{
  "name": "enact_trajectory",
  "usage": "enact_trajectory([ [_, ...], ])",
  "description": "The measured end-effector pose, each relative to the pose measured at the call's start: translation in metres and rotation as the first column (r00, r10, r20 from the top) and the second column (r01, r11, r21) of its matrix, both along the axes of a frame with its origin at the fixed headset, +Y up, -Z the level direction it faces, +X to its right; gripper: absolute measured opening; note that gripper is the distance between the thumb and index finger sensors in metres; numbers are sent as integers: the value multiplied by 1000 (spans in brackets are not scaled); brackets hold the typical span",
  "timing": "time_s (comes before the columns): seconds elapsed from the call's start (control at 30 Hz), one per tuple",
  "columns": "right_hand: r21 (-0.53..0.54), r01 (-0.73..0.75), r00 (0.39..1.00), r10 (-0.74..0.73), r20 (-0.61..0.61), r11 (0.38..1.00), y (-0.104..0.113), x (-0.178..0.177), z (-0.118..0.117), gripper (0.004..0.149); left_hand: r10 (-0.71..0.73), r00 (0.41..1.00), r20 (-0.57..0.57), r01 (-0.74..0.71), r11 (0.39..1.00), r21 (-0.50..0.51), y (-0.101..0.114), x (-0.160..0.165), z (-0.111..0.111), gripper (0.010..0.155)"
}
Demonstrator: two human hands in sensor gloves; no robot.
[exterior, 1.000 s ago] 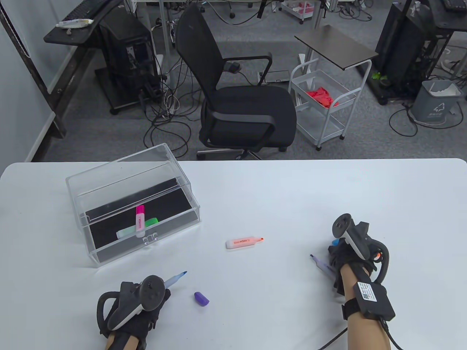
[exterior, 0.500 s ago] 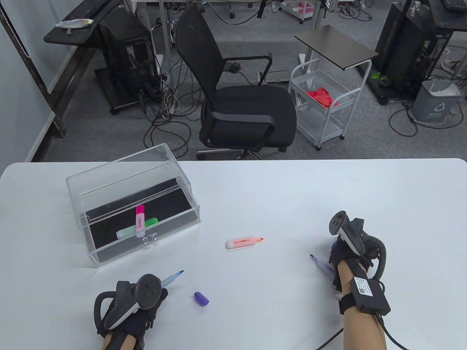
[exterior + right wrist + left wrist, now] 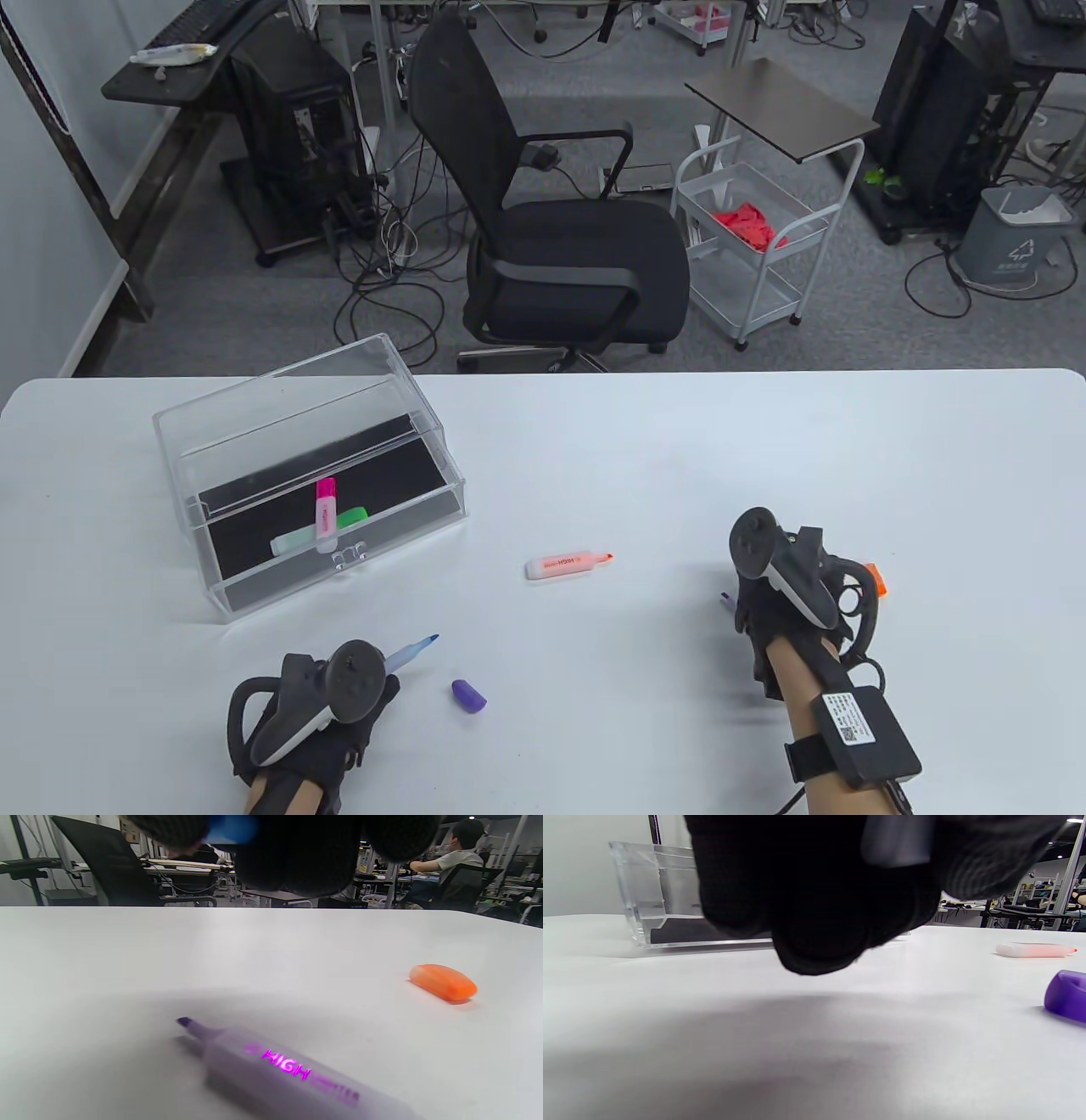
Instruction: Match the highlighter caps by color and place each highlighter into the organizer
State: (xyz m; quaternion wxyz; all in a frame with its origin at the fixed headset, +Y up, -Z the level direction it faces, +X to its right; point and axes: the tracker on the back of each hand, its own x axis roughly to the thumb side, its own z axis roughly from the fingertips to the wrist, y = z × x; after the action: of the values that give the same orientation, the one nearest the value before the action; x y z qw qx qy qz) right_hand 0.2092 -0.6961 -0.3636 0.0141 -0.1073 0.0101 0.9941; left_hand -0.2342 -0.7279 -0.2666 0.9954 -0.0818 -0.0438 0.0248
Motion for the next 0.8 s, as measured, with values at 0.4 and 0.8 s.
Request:
enact_trajectory([
  [0.4, 52, 65, 965, -50, -257, 997, 25, -89, 57, 54, 1, 998, 57, 0, 1000, -11, -4, 12, -1, 53],
  [0.8, 13, 217, 905, -196, -377, 976, 19, -149, 90, 53, 12, 990, 138, -15, 1000, 18, 0, 20, 3, 53],
])
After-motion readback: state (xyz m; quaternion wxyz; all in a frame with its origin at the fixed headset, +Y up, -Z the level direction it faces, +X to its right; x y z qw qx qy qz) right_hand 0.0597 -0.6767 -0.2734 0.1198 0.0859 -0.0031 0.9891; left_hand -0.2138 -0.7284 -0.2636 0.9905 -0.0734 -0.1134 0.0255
